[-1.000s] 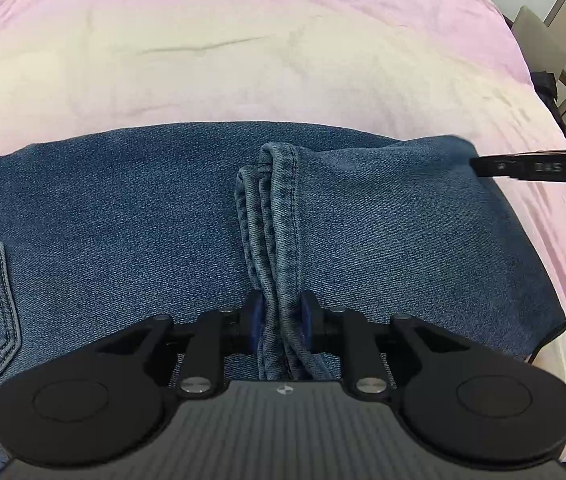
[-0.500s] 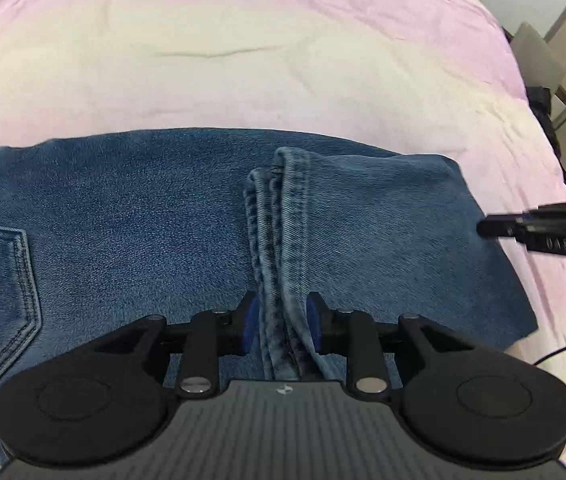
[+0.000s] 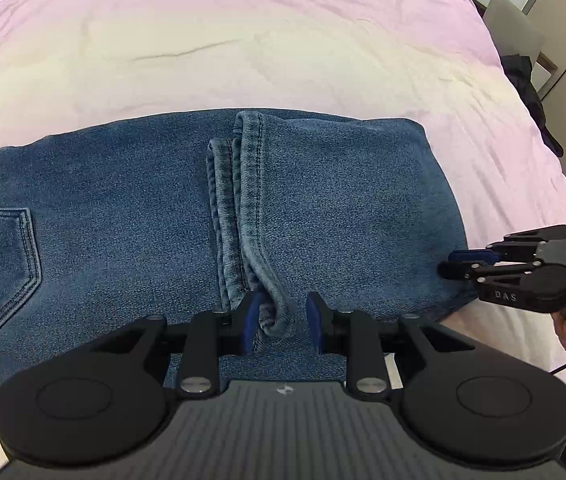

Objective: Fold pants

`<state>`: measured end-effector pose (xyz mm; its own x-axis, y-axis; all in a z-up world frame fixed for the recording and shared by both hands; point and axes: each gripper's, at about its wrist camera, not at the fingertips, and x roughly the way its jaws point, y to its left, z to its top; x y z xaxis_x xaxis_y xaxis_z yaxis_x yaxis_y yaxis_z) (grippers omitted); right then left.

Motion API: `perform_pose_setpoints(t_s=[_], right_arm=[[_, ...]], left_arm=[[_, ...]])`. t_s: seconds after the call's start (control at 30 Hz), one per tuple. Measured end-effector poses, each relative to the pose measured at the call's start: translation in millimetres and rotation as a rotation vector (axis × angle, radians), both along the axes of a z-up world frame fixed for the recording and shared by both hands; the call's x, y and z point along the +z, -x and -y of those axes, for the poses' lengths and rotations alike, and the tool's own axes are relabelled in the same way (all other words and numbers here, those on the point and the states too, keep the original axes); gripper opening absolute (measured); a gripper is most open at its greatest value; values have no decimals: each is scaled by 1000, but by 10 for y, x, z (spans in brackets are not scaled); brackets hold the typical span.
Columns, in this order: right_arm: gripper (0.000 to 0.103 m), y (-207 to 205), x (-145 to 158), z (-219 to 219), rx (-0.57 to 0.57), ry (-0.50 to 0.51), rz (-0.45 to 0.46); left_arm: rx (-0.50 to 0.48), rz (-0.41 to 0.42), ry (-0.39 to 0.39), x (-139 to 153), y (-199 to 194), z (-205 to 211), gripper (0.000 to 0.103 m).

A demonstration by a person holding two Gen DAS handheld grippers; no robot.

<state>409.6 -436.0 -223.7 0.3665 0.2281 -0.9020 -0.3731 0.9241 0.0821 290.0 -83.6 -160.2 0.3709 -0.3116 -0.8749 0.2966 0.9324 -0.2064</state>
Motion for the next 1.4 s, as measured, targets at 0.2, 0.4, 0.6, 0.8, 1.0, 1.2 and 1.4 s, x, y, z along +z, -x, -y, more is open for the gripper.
perform_pose_setpoints(t_s=[0.2,0.4,0.6,0.8,1.0,1.2,1.4], right_arm=[[15,-13,278,-105,21,32,14],[15,-199,589,-337,74,37,129],[15,-541,442,-582,107,51,119],[16,-754,106,-697,124,85,53],[16,-902,-61,-775,118,98,11],[14,-863,156,-955,164,136,27],[16,-765,374,-1494,302,67,83]], left_arm=[[-7,26,-23,117,28,11,31],[8,46,-34,154,9,16,31],[21,45,-35,106,-63,-53,31],[46,40,-29,11,-134,-228,30],[79,31,-31,-16,-96,-507,31],[118,52,-25,102,38,-867,32],[189,74,-24,253,188,-1341,33]])
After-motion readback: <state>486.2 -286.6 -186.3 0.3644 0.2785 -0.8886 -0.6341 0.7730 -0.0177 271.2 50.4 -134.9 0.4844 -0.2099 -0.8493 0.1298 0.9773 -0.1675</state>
